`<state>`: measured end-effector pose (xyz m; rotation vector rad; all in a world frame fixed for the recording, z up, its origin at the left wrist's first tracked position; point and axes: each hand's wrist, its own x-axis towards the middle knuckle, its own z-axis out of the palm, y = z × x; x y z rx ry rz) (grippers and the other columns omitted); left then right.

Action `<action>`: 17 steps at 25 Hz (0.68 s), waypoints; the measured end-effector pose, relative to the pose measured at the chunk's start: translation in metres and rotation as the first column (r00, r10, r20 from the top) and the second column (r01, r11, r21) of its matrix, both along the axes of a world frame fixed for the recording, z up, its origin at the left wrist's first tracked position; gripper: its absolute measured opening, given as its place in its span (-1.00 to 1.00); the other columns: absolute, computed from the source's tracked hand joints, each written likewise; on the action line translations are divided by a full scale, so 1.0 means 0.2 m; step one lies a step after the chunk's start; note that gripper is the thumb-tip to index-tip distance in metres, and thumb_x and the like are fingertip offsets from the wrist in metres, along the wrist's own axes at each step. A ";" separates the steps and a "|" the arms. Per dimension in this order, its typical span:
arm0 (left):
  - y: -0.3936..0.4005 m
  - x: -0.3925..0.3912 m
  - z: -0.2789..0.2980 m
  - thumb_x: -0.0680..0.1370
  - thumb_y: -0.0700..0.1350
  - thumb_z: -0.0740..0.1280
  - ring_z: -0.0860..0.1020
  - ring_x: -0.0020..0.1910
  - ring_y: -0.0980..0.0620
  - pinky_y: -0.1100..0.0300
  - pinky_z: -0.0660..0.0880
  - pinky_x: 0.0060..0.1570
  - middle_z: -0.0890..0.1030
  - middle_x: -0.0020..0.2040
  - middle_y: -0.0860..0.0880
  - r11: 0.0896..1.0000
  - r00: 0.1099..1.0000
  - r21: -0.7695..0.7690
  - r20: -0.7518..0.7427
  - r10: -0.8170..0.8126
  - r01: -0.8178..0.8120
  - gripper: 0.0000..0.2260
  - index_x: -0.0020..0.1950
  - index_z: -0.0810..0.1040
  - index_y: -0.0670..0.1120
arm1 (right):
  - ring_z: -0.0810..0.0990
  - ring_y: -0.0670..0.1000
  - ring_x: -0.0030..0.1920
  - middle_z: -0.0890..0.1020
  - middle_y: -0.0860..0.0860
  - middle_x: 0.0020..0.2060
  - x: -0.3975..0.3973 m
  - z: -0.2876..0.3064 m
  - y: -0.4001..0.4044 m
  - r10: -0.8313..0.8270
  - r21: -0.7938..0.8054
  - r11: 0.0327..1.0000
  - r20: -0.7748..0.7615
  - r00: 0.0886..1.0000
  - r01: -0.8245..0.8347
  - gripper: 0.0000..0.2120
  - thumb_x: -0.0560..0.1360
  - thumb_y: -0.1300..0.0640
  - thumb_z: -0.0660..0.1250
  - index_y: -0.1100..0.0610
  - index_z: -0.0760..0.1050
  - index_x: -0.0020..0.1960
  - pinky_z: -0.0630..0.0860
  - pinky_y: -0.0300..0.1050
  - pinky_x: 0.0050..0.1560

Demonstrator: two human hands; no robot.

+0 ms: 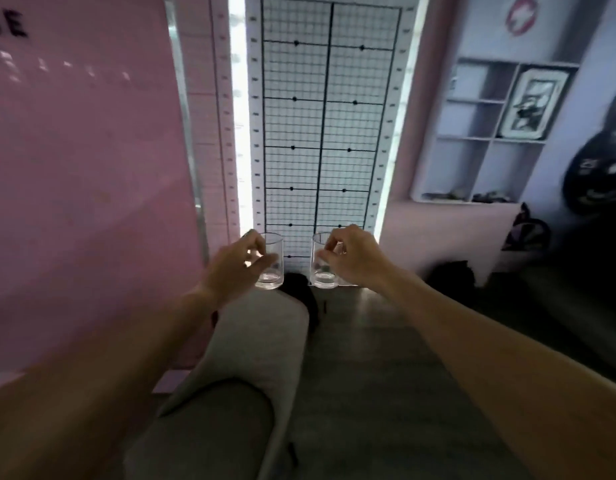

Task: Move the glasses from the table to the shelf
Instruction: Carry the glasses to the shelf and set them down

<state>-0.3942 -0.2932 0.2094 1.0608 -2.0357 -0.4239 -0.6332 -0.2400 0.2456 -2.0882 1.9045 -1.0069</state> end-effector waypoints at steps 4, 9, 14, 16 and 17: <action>0.10 -0.59 0.08 0.53 0.16 0.37 0.67 -0.13 -0.01 0.10 0.55 -0.21 0.63 -0.17 0.09 0.984 0.984 -0.013 0.011 -0.178 0.178 -0.78 -0.10 0.39 0.08 | 0.56 0.04 -0.07 0.56 0.10 -0.05 -0.50 0.10 0.30 -0.162 -0.014 0.987 0.034 0.986 0.163 -0.85 0.47 0.00 0.44 0.06 0.57 -0.17 0.43 -0.13 -0.06; 0.19 -1.18 0.13 0.53 0.18 0.35 0.66 -0.13 -0.02 -0.05 0.60 -0.06 0.65 -0.12 0.04 0.947 0.947 -0.011 0.004 -0.321 0.321 -0.77 -0.08 0.41 0.06 | 0.55 0.03 -0.11 0.58 0.08 -0.08 -0.98 0.15 0.57 -0.334 -0.012 0.942 0.025 0.942 0.335 -0.86 0.47 0.00 0.44 -0.01 0.52 -0.21 0.37 -0.19 -0.12; 0.16 -1.67 0.14 0.54 0.12 0.38 0.63 -0.03 -0.06 -0.06 0.57 0.01 0.64 -0.12 0.05 0.908 0.908 0.016 -0.003 -0.419 0.419 -0.79 -0.08 0.42 0.04 | 0.57 0.02 -0.17 0.52 -0.08 -0.28 -1.37 0.14 0.66 -0.468 -0.050 0.882 0.032 0.883 0.469 -0.86 0.42 0.02 0.45 0.01 0.54 -0.25 0.35 -0.20 -0.21; 0.10 -1.83 0.15 0.53 0.14 0.37 0.63 -0.05 -0.05 -0.05 0.56 0.01 0.64 -0.13 0.05 0.893 0.893 0.022 0.009 -0.449 0.449 -0.78 -0.08 0.42 0.05 | 0.57 0.03 -0.14 0.57 -0.01 -0.24 -1.50 0.14 0.63 -0.499 -0.052 0.865 0.010 0.867 0.498 -0.87 0.42 0.02 0.44 0.02 0.54 -0.25 0.34 -0.21 -0.17; 0.06 -1.92 0.16 0.53 0.16 0.37 0.63 -0.05 -0.04 -0.02 0.56 0.00 0.63 -0.15 0.07 0.887 0.887 0.019 0.009 -0.462 0.462 -0.77 -0.08 0.42 0.04 | 0.57 0.04 -0.11 0.60 0.04 -0.18 -1.57 0.15 0.60 -0.509 -0.052 0.859 -0.001 0.861 0.509 -0.87 0.43 0.01 0.44 0.03 0.55 -0.23 0.35 -0.20 -0.14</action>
